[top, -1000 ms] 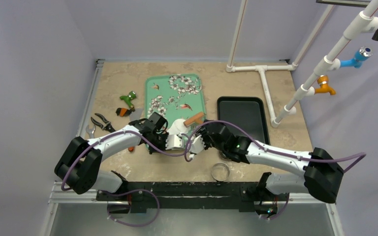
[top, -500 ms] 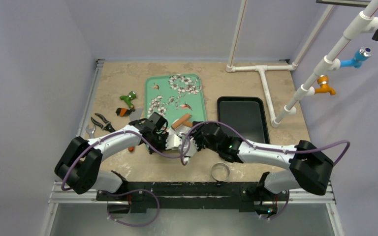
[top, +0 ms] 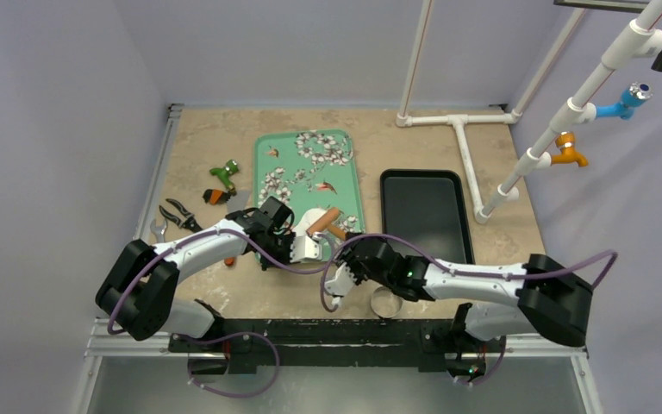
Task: Roll out the dumpling wrappers from the dough
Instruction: Flatten out the dough on the work surface.
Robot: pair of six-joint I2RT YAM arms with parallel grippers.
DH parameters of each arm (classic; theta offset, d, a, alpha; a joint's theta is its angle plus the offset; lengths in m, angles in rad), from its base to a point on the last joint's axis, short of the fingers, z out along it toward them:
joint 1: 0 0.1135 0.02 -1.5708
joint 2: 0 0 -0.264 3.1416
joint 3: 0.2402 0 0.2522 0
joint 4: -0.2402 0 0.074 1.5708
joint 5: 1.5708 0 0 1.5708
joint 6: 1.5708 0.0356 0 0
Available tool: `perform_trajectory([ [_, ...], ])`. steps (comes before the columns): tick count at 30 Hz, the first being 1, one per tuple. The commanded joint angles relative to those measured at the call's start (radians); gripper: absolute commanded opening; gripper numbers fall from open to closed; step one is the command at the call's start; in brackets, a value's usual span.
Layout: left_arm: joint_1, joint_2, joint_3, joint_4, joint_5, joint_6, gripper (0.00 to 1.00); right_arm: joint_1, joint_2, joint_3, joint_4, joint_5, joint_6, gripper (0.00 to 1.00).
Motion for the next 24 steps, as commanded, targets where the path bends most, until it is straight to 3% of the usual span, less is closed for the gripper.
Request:
perform_trajectory([
  [1, -0.009, 0.025, -0.007, -0.058, 0.067, 0.001, 0.00, -0.001, 0.168, 0.025, 0.161, 0.068, 0.009, 0.00],
  [5, -0.009, 0.019, -0.011, -0.057, 0.067, 0.000, 0.00, 0.011, 0.212, 0.059, 0.127, 0.099, -0.043, 0.00],
  [12, -0.009, 0.024, -0.009, -0.051, 0.063, -0.002, 0.00, 0.030, 0.051, -0.016, -0.081, 0.133, -0.046, 0.00],
  [15, -0.009, 0.022, -0.009, -0.054, 0.064, -0.001, 0.00, 0.037, 0.069, -0.032, 0.002, 0.116, -0.042, 0.00],
  [20, -0.009, 0.019, -0.012, -0.057, 0.066, -0.002, 0.00, 0.037, 0.275, 0.054, 0.199, 0.141, -0.067, 0.00],
  [24, -0.009, 0.013, -0.013, -0.057, 0.065, -0.004, 0.00, 0.039, 0.275, 0.061, 0.169, 0.119, -0.088, 0.00],
])
